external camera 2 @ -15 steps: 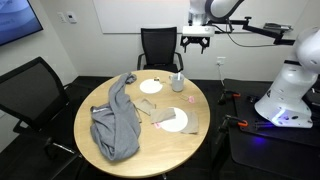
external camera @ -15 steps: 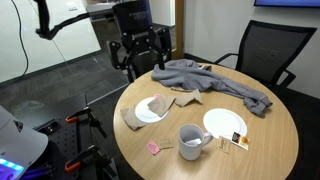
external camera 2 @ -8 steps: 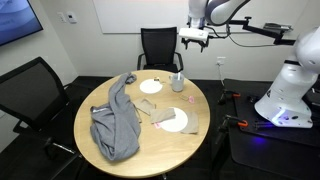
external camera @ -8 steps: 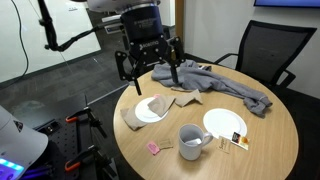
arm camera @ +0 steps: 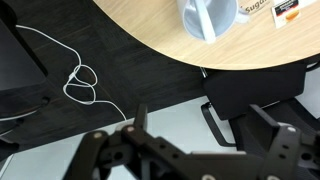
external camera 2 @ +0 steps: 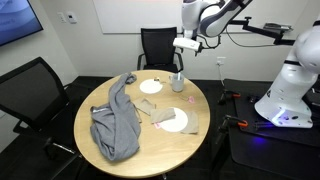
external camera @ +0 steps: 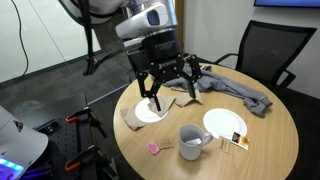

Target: Take the marker out of the cup and put it on the table

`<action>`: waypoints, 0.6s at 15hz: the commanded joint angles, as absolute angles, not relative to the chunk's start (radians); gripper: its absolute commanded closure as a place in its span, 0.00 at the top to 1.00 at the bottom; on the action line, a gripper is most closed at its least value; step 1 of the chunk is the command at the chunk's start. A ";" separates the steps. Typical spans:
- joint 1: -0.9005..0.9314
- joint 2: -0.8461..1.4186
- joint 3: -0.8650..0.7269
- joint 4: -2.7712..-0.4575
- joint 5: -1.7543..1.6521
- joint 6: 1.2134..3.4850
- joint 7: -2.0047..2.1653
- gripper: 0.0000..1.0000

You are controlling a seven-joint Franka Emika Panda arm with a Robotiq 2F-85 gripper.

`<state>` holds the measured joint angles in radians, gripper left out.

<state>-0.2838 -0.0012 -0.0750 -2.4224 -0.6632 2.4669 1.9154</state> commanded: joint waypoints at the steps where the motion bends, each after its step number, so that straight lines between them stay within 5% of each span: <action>1: -0.237 0.096 -0.126 -2.366 -0.751 2.519 1.954 1.00; 9: -0.166 0.236 -0.189 -2.305 -0.811 2.543 1.924 1.00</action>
<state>-0.1947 0.1859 -0.1574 -2.3347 -0.7928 2.5152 1.9201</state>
